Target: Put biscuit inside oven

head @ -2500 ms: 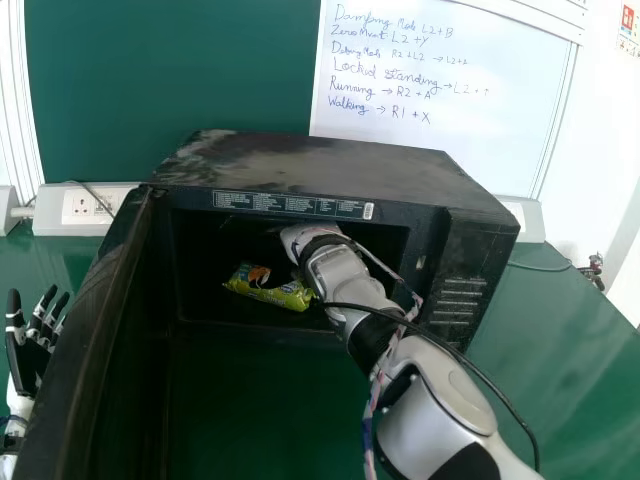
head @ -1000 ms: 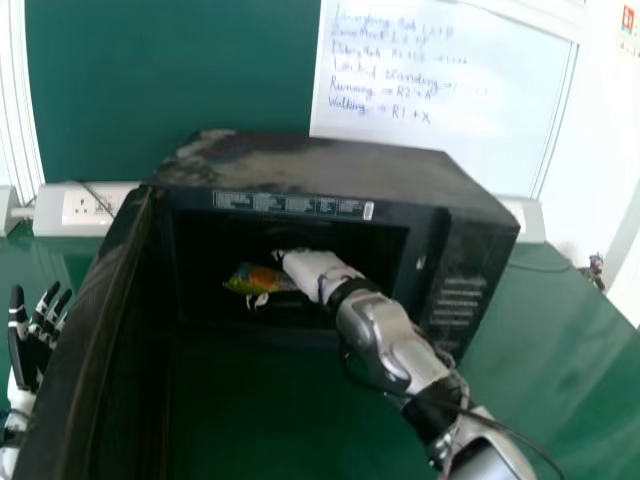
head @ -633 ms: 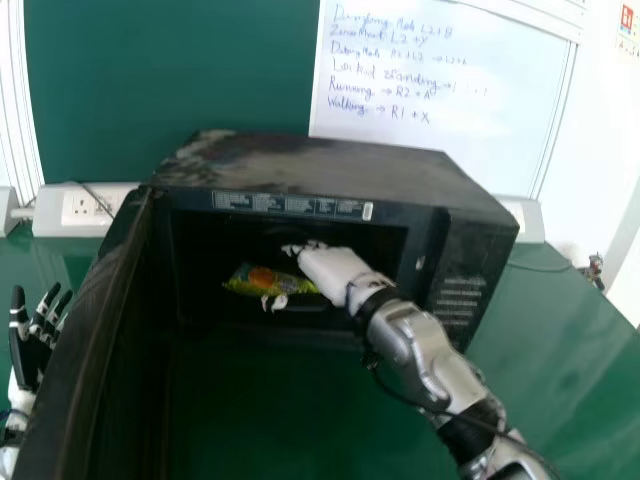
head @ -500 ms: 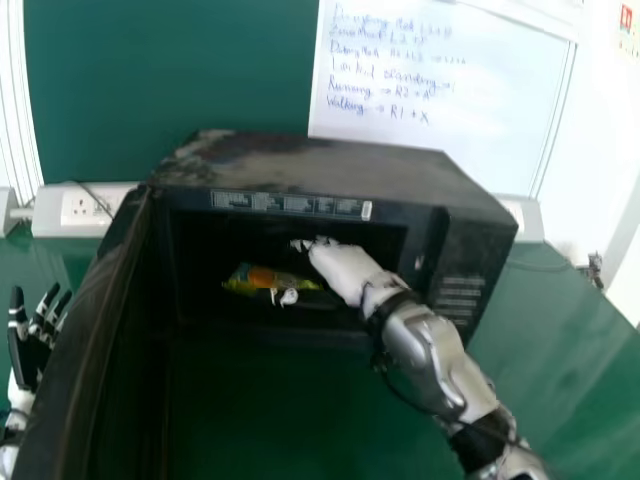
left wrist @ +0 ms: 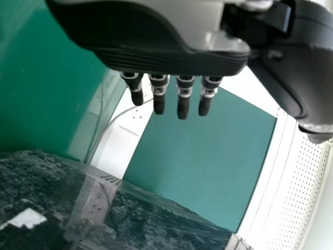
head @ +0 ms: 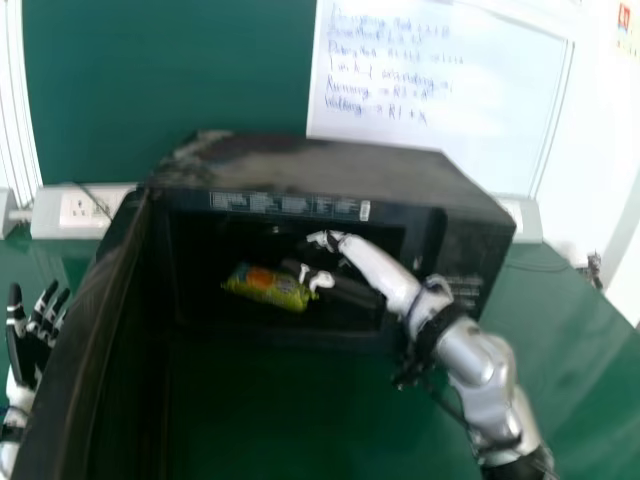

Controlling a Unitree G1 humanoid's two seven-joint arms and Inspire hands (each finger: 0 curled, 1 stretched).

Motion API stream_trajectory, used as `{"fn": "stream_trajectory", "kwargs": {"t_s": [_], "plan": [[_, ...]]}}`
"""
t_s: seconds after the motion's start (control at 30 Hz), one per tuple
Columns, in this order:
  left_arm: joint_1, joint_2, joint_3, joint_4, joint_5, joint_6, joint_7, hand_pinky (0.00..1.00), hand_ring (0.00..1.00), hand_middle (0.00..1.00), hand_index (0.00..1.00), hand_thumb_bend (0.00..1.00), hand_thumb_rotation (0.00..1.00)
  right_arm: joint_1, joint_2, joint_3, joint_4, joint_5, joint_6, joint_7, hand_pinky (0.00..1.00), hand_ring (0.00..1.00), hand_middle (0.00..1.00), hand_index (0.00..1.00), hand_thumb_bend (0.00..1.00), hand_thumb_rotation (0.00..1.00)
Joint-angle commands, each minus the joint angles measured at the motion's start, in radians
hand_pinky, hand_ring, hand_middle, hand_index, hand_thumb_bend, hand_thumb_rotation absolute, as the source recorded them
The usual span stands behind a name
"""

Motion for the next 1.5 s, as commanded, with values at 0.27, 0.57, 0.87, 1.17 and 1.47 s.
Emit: {"fn": "stream_trajectory", "kwargs": {"t_s": [0.27,0.57,0.87,1.17,1.47], "plan": [[0.014,0.001,0.000,-0.033,-0.028,0.004,-0.017,0.84,0.90,0.92,0.96,0.94,0.62,0.032,-0.051,-0.159,-0.069,0.384,0.236,0.225,0.75,0.84,0.86,0.88,0.86,0.46],[0.078,-0.039,-0.073,-0.159,-0.039,0.041,-0.006,0.84,0.89,0.91,0.94,0.91,0.61,0.017,-0.220,-0.219,0.021,0.545,0.193,0.440,0.73,0.82,0.86,0.87,0.87,0.55],[0.128,-0.067,-0.144,-0.226,-0.026,0.031,-0.024,0.86,0.91,0.93,0.96,0.85,0.64,-0.015,-0.343,-0.240,0.189,0.654,0.110,0.672,0.78,0.87,0.89,0.90,0.78,0.60],[0.156,-0.063,-0.190,-0.243,-0.035,0.030,-0.068,0.89,0.94,0.95,0.98,0.82,0.67,-0.034,-0.397,-0.282,0.381,0.679,0.007,0.784,0.75,0.85,0.88,0.88,0.75,0.55],[0.193,-0.072,-0.250,-0.290,0.012,0.016,-0.069,0.90,0.94,0.95,0.98,0.84,0.66,-0.055,-0.464,-0.294,0.572,0.703,0.039,0.904,0.82,0.90,0.91,0.89,0.67,0.43]]}}
